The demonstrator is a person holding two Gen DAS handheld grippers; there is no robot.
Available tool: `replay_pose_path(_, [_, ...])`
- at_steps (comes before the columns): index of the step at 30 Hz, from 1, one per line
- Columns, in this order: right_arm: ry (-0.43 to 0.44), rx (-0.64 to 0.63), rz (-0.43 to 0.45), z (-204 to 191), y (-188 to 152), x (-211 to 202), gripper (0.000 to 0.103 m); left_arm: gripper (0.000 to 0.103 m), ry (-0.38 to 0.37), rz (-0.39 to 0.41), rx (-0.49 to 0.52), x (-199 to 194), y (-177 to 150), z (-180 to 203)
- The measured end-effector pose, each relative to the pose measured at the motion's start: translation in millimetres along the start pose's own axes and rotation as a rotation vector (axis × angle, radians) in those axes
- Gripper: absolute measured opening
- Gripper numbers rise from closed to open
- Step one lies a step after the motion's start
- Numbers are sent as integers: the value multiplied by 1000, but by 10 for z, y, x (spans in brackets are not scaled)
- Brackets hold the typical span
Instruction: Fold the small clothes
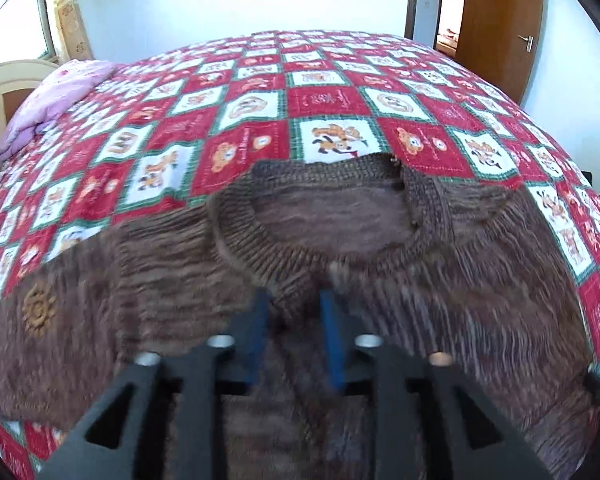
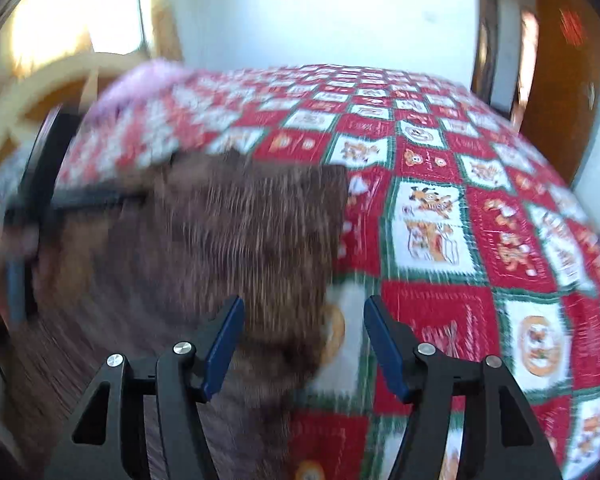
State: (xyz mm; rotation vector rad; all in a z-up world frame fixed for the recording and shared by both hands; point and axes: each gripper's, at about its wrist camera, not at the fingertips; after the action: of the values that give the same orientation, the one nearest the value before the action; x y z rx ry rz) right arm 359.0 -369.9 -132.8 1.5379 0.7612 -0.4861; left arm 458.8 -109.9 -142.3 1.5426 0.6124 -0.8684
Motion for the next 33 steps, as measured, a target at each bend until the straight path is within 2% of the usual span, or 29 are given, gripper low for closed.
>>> replay_pose_path(3, [-31,83,-6,147,302,244,60,57,24,86,14,-279,-126,-51])
replay_pose_path(4, [-30,115,-18,201,426,397,51,59,34,105,33,-360,-177,-43])
replay_pose_path(5, [-36,133,-27,234,513,526,43,63,46,110,42,-396,-209,-31])
replay_pose_path(7, [-43,177,-56,245,678,843,39,65,46,109,55,-421,-273,4])
replay_pose_path(9, [-3,222,-101,267,755,1099,33,66,56,89,69,-372,-332,51])
replay_pose_path(10, [-3,242,-101,279,779,1184,15,66,60,82,70,-341,-367,62])
replay_pose_path(11, [-28,234,-93,266,789,1203,4,66,62,70,68,-295,-399,60])
replay_pose_path(13, [-76,236,-86,271,770,1174,4,69,75,52,53,-222,-466,30])
replay_pose_path(15, [-126,252,-73,317,730,1142,3,79,83,75,33,-235,-502,-18])
replay_pose_path(16, [-206,233,-60,349,715,1114,0,80,88,72,31,-234,-514,-32])
replay_pose_path(17, [-258,214,-56,380,706,1107,0,81,85,71,25,-228,-527,-46])
replay_pose_path(18, [-243,232,-55,441,690,1098,0,81,80,71,14,-224,-536,-60])
replay_pose_path(20, [-188,283,-29,550,644,932,0,81,85,74,12,-227,-558,-50])
replay_pose_path(22, [-159,245,18,464,622,690,0,81,94,78,17,-252,-577,-29])
replay_pose_path(24, [-58,190,43,265,565,460,5,81,91,79,14,-265,-607,-31])
replay_pose_path(26, [41,124,39,34,464,334,38,86,88,84,-3,-278,-640,-61])
replay_pose_path(28, [118,47,-11,-192,291,311,40,90,83,79,-25,-277,-644,-98])
replay_pose_path(31, [55,32,-132,-255,-36,433,39,92,73,69,-43,-284,-648,-134])
replay_pose_path(33, [19,2,-112,-254,-142,378,38,92,71,65,-46,-340,-680,-174])
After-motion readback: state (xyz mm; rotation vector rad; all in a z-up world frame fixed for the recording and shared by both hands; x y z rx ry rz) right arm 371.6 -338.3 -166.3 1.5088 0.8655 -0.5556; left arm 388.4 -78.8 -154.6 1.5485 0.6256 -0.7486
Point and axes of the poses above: each gripper's, at about its wrist camera, not at the fingertips, and x roughly the way its jaws point, z to its right, y to its top, and after that the axes turned 1 degree about -x, right-handed
